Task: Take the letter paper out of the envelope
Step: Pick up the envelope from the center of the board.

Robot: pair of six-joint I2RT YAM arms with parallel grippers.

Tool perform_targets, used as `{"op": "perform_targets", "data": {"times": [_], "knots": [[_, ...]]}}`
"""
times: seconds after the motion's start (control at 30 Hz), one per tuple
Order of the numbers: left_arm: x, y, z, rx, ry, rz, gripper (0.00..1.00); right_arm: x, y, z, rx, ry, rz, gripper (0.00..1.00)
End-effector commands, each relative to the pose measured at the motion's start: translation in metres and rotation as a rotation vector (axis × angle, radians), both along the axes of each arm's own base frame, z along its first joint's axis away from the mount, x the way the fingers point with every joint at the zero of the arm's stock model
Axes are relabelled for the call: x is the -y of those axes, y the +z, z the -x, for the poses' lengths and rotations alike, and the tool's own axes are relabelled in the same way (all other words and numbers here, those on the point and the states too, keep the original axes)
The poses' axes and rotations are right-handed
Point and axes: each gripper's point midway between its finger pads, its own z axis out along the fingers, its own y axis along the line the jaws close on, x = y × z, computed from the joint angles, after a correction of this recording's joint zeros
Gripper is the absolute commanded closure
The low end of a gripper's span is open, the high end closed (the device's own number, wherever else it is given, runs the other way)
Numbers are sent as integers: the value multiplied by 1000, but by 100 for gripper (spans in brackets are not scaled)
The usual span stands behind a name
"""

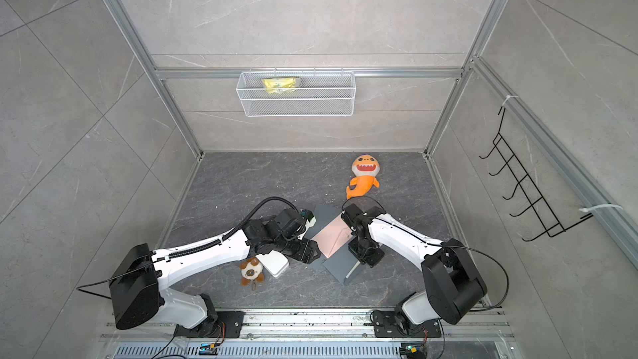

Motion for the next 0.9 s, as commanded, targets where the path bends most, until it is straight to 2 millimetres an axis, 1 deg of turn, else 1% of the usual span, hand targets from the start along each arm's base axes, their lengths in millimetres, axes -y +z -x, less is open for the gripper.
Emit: {"op": "perform_targets", "data": {"times": [0.0,0.07,0.13,0.23,0.3,0.33,0.4,0.43,0.5,0.57,0.67,0.73,0.8,0.87], "knots": [[13,21,-13,18,20,41,23,43,53,5,49,64,212,100],[20,34,-20,25,13,58,22,47,81,-6,122,100,247,100],[28,52,-29,32,10,91,22,49,109,-20,193,138,272,100],[31,77,-51,18,37,161,20,40,149,-48,303,260,272,100],[28,98,-71,17,67,235,19,23,171,-69,378,395,239,100],[26,105,-80,13,81,261,18,15,178,-77,406,443,221,100],[18,116,-100,-3,108,322,13,-17,196,-97,484,625,122,100],[15,121,-108,-9,114,350,12,-30,204,-102,516,695,76,100],[5,130,-127,-31,135,412,12,-60,222,-110,575,845,-31,100],[-2,139,-140,-39,134,463,12,-87,237,-112,626,968,-143,100],[-14,158,-156,-19,127,531,9,-119,260,-110,706,1098,-330,100],[-22,170,-163,-4,117,576,6,-130,273,-111,758,1127,-469,100],[-31,178,-169,10,111,609,1,-136,288,-115,808,1123,-614,100],[-40,183,-173,25,109,632,0,-139,301,-119,851,1108,-745,100]]}}
